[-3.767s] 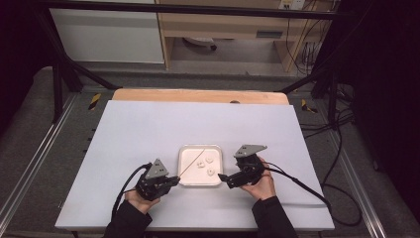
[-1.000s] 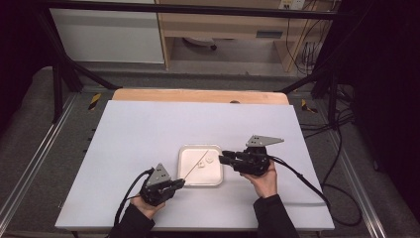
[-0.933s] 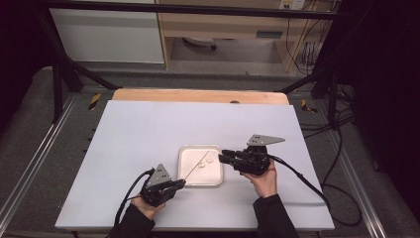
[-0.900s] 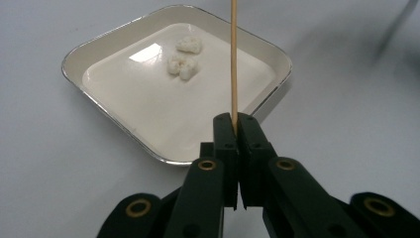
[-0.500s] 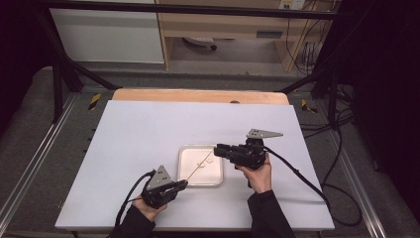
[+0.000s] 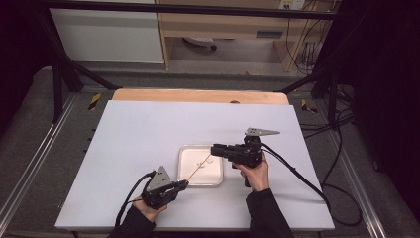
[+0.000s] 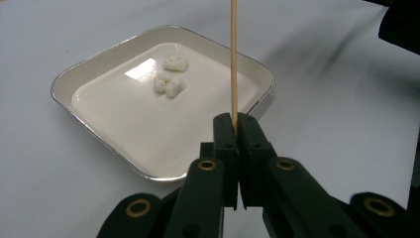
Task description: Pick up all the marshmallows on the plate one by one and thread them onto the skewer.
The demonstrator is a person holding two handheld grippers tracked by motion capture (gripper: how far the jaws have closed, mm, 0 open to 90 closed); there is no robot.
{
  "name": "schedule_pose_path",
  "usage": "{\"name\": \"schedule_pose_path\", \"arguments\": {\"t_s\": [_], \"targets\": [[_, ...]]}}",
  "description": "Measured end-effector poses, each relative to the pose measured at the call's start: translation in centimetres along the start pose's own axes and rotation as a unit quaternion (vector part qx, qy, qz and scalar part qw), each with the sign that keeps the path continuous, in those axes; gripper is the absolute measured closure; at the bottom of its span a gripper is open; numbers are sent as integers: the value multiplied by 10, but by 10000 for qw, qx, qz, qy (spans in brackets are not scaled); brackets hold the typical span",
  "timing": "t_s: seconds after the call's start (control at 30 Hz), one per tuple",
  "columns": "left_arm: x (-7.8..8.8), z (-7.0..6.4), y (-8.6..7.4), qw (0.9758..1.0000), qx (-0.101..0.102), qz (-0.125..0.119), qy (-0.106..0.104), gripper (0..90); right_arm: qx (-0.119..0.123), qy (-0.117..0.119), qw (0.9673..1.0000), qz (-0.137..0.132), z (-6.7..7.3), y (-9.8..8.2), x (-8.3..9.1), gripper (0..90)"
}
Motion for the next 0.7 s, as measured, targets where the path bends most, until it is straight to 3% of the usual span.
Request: {"name": "schedule_pose_path", "arguments": {"t_s": [0.27, 0.47, 0.7], "targets": [[-1, 0, -1, 10000, -33, 22, -10, 879, -114, 200, 9997, 119, 2, -5, -5, 736], [-2, -2, 0, 9999, -77, -50, -40, 879, -71, 323, 9989, 326, 5, -13, -10, 748], [-5, 0, 0, 10000, 76, 0, -20, 879, 78, 234, 9987, 436, 11, -29, -24, 735]]}}
Point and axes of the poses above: each handheld gripper's, and its own axes: x roughly backward along the jaws, y roughly out of its top, z roughly to its left, the point moved 2 cm from there along -x, roughly forward along the jaws, and after that the axes turned 15 degrees about -y, right-handed, at the moved point
